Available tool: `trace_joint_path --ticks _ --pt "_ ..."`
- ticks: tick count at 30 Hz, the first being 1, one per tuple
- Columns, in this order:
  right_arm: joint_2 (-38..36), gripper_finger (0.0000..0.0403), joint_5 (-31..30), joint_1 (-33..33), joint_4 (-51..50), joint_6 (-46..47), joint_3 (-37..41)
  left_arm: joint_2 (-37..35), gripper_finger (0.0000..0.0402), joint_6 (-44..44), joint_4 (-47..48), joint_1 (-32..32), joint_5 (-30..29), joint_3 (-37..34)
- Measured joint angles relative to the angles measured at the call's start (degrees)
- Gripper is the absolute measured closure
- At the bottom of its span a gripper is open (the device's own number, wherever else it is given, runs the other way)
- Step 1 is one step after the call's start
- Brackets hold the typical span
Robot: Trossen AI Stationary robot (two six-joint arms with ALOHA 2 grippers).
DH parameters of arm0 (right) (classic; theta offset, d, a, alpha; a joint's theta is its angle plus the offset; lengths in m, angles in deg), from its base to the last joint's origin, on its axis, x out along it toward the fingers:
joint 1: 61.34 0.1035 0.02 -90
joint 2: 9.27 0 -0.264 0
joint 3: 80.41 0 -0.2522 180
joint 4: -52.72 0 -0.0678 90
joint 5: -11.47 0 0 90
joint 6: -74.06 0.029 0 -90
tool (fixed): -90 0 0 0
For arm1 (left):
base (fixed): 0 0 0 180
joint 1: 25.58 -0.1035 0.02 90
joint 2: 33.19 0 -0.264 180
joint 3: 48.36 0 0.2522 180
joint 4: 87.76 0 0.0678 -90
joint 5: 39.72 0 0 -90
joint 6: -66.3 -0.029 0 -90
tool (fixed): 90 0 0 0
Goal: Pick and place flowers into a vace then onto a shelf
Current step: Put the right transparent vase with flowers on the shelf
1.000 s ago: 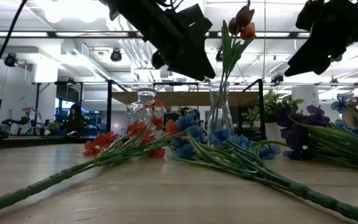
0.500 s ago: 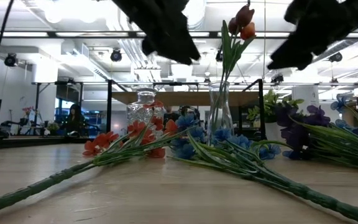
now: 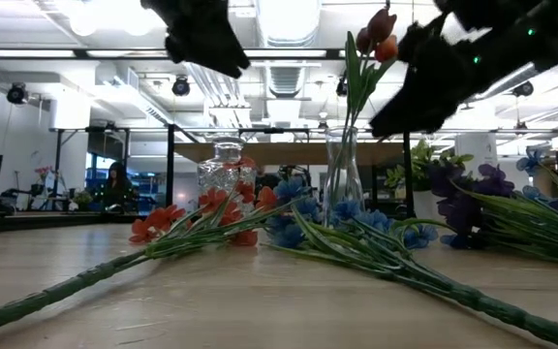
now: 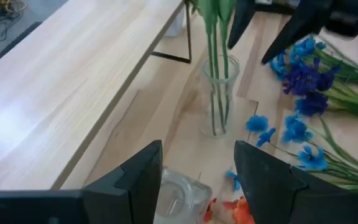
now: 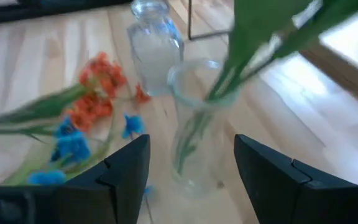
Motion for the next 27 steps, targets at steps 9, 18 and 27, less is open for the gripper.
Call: trace_joint_path --ticks 9,18,27 --pt "9.25 0.0179 0.08 -1.2 9.69 3.91 -0.03 -9.31 0.0218 3.91 -0.43 0.31 -0.02 -5.79" --pt "13.29 0.0179 -3.04 -1.22 13.62 6.54 -0.18 -14.53 0.0218 5.27 -0.63 0.3 -0.12 -9.33" --pt "14.41 0.0179 -4.88 -1.47 15.22 6.32 -0.41 -14.94 0.0218 5.93 -0.58 0.27 -0.12 -10.25"
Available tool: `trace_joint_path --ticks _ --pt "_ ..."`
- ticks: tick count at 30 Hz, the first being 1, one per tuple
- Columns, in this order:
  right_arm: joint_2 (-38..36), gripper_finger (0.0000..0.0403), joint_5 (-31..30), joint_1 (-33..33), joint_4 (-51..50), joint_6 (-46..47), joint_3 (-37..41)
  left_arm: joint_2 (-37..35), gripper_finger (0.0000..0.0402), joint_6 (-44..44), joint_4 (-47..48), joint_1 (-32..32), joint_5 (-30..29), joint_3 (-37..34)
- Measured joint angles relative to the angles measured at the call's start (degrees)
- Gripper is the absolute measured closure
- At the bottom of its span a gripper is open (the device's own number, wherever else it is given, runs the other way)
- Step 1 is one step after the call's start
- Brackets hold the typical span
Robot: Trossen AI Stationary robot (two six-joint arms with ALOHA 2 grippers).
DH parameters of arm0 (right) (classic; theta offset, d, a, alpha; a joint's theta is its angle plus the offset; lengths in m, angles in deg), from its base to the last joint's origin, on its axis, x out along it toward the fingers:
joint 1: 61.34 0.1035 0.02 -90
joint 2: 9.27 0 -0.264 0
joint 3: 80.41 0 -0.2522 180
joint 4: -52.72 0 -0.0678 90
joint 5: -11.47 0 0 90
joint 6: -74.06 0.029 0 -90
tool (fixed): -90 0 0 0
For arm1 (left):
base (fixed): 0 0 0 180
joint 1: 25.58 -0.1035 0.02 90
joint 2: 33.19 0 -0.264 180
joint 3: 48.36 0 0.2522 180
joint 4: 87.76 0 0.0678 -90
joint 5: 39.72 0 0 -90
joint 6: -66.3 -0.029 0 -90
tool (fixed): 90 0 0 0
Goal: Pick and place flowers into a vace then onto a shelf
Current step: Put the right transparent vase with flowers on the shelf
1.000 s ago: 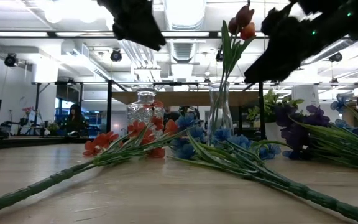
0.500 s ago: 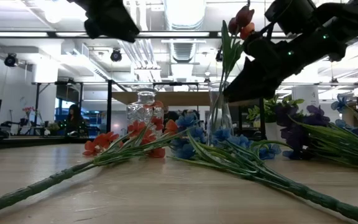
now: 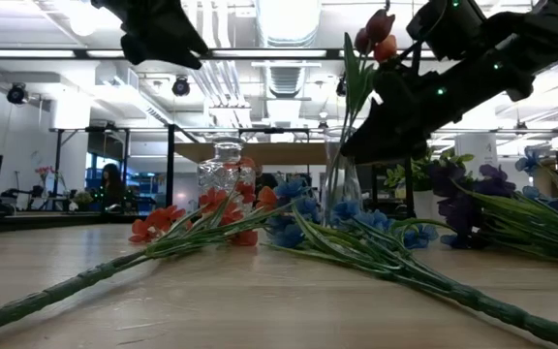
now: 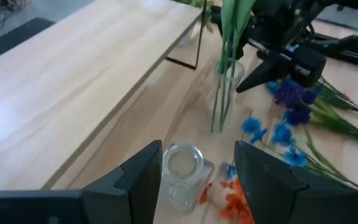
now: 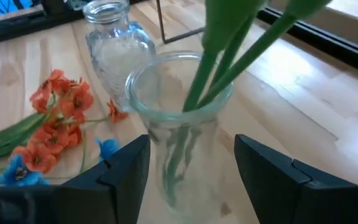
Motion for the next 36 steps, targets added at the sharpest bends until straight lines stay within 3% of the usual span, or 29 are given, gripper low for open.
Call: trace_joint_path --ticks 28,36 --pt "4.24 0.018 -2.38 -0.08 2.08 -0.44 -3.29 1.04 0.0218 0.02 -0.06 0.0 0.01 -0.02" --pt "4.13 0.022 -2.58 -0.08 2.03 -0.77 -3.29 1.04 0.0218 0.04 -0.07 0.0 0.04 -0.02"
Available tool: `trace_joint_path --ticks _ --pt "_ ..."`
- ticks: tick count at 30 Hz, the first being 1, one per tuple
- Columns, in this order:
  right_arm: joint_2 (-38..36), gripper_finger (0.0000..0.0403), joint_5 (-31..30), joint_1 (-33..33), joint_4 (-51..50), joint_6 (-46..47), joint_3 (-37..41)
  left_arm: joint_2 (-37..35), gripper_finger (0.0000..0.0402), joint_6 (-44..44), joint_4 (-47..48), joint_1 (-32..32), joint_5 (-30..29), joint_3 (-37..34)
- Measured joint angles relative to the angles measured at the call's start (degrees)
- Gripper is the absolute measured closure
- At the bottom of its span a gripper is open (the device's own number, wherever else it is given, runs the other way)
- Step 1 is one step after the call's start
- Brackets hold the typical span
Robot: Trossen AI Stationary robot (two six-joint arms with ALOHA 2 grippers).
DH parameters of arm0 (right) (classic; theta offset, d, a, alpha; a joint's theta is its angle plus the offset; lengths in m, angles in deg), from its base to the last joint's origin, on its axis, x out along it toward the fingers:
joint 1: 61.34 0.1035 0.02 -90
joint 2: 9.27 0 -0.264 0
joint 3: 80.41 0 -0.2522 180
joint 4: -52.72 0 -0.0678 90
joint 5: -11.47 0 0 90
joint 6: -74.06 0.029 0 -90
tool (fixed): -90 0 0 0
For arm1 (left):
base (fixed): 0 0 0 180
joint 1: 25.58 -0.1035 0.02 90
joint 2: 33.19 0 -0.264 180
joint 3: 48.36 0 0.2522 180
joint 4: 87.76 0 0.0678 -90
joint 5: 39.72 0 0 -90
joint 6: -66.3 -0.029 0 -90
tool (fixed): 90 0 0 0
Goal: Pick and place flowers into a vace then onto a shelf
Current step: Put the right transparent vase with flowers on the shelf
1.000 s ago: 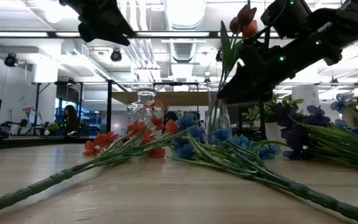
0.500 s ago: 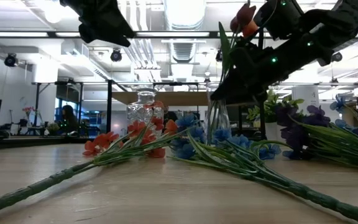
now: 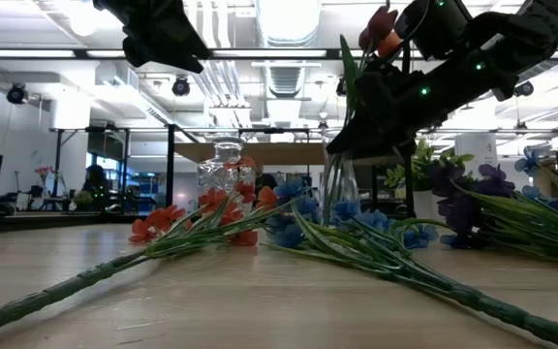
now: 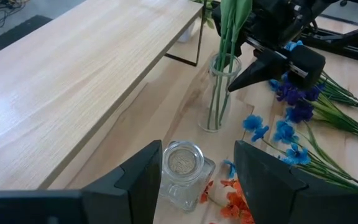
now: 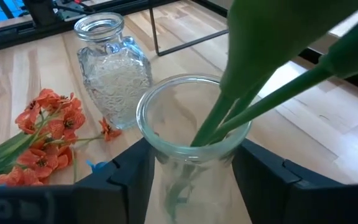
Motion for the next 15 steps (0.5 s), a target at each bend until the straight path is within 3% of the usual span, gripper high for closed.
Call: trace_joint_path --ticks 15 --pt "-0.02 0.0224 -0.04 0.0 0.0 0.0 0.04 0.0 0.0218 -0.07 -0.01 0.0 0.0 -0.04"
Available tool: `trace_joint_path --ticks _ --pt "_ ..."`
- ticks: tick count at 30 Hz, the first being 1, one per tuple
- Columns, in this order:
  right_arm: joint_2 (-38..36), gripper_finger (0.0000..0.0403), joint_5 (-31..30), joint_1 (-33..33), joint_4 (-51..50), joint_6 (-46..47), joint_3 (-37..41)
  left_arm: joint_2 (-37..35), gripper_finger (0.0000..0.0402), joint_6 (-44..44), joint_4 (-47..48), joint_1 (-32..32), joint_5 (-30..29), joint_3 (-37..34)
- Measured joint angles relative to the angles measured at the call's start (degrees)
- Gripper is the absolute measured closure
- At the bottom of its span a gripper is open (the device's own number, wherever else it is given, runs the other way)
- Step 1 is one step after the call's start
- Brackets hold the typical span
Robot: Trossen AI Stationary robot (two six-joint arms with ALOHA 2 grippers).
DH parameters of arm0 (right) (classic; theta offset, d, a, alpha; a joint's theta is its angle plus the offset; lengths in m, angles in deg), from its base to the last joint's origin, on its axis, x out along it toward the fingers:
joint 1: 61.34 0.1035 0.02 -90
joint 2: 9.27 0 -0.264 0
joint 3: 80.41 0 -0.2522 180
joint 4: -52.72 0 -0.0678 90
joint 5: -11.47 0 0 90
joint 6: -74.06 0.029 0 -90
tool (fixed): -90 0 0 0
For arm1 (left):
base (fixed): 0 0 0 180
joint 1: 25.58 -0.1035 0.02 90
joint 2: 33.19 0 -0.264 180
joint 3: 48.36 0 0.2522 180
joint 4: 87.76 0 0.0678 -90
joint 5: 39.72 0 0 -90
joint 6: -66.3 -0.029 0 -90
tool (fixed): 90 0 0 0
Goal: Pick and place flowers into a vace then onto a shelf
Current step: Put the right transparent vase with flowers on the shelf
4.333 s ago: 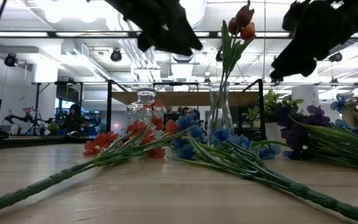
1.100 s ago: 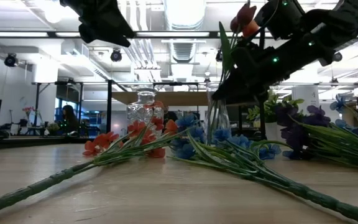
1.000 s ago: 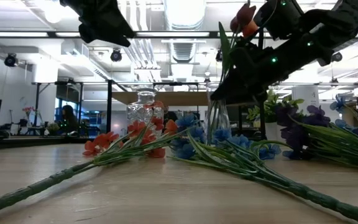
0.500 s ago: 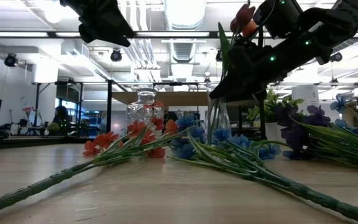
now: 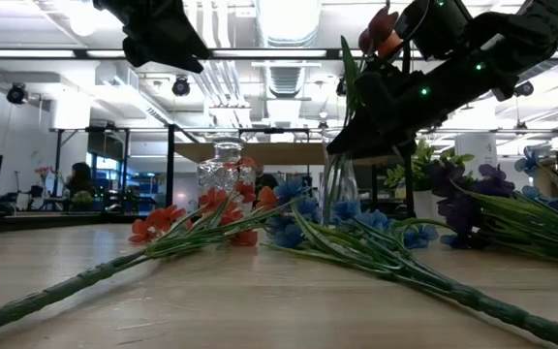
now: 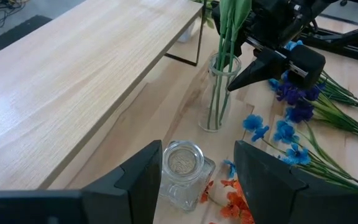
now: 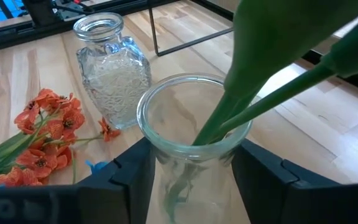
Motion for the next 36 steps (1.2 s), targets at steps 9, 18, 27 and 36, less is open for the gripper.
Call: trace_joint_path --ticks 9,18,27,36 --pt "-0.02 0.0221 0.23 0.0 -0.26 -0.37 -0.33 0.0 0.0218 0.0 0.0 0.0 0.0 -0.02" --pt "-0.02 0.0221 0.24 0.0 -0.28 -1.5 -1.54 0.0 0.0218 -0.01 0.0 0.01 0.0 -0.02" --pt "-1.99 0.022 0.43 0.0 -1.8 -4.03 -4.43 0.0 0.0218 -0.04 0.04 0.01 0.0 -0.02" --pt "-7.01 0.022 0.22 -0.64 -11.79 -8.86 -10.38 -0.02 0.0218 -0.26 0.09 0.0 0.0 -0.19"
